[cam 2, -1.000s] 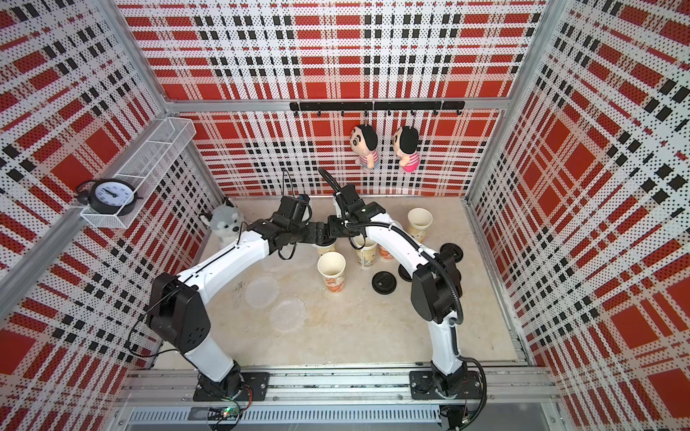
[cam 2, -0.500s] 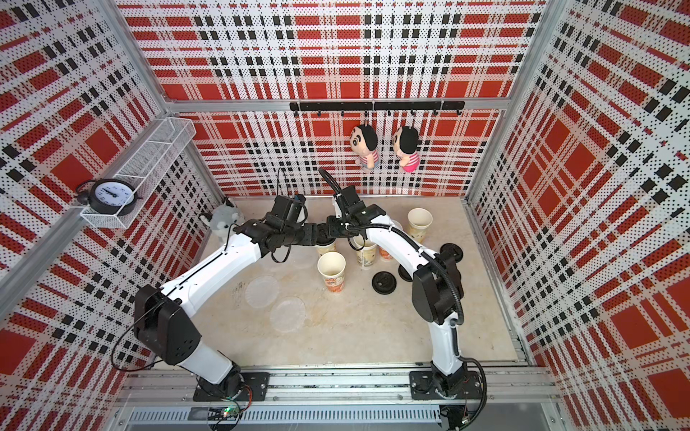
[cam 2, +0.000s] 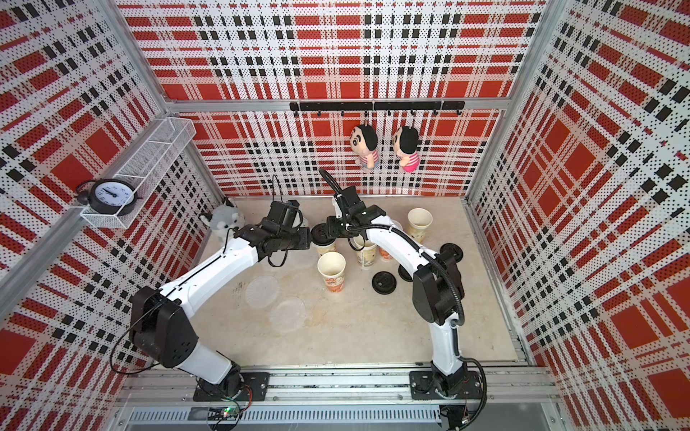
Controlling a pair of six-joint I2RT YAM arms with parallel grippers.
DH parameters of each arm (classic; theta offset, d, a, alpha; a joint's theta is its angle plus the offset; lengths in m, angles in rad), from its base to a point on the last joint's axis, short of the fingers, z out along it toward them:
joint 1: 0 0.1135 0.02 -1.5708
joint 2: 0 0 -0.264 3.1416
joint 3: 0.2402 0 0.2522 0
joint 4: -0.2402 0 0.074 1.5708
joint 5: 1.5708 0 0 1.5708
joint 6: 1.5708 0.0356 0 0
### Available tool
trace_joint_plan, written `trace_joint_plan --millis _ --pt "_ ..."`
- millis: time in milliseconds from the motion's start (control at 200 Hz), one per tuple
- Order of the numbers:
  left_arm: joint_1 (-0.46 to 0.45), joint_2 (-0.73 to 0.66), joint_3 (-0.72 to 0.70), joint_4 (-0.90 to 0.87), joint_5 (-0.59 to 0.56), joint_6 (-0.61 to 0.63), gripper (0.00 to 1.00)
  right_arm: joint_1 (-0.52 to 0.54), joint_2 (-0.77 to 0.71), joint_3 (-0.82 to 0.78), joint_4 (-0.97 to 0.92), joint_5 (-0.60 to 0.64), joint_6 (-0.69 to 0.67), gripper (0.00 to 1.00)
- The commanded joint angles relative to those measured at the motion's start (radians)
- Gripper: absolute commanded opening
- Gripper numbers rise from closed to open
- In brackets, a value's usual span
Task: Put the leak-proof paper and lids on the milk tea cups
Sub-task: Secure the cup lid on the cup.
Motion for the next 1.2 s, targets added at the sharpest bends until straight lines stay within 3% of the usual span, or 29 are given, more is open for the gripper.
trace_joint_plan --millis 0,616,1192 --pt "0.012 0.01 -0.001 0.049 0.015 -0.006 0.46 0.004 0.009 -0.042 -0.08 0.015 -0.011 0.45" --pt "0.025 0.047 -0.05 0.09 0.054 -0.019 0.44 0.004 0.007 -0.077 -0.07 0.006 -0.006 0.45" --pt "-0.032 0.007 -0.42 0.228 0.032 -0.124 0.39 0.007 0.005 -0.155 -0.055 -0.009 0.015 0.44"
